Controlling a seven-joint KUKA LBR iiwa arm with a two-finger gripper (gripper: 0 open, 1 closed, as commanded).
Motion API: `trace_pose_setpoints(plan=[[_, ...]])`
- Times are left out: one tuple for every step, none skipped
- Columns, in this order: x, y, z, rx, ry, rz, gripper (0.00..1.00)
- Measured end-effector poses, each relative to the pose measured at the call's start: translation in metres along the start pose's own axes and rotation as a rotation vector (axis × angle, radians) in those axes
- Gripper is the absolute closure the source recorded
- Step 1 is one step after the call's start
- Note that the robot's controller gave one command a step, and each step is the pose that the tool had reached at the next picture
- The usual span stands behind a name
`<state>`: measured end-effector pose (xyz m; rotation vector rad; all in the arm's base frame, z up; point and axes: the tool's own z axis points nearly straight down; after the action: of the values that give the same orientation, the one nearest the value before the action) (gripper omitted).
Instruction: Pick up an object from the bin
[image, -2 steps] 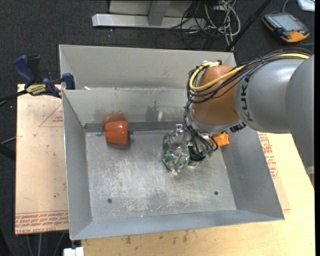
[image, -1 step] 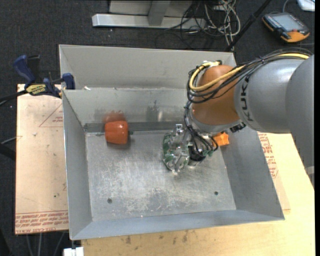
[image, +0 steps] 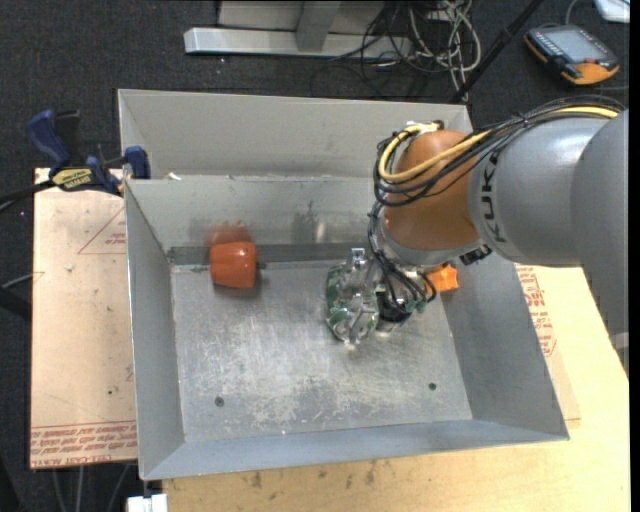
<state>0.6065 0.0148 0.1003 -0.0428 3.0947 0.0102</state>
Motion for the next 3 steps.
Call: trace_pose_setpoints(plan=[[0.0, 0.0, 0.0, 0.0, 0.0, 0.0, 1.0], [0.0, 0.0, 0.0, 0.0, 0.0, 0.0, 1.0], [0.0, 0.0, 0.0, 0.0, 0.0, 0.0, 1.0]])
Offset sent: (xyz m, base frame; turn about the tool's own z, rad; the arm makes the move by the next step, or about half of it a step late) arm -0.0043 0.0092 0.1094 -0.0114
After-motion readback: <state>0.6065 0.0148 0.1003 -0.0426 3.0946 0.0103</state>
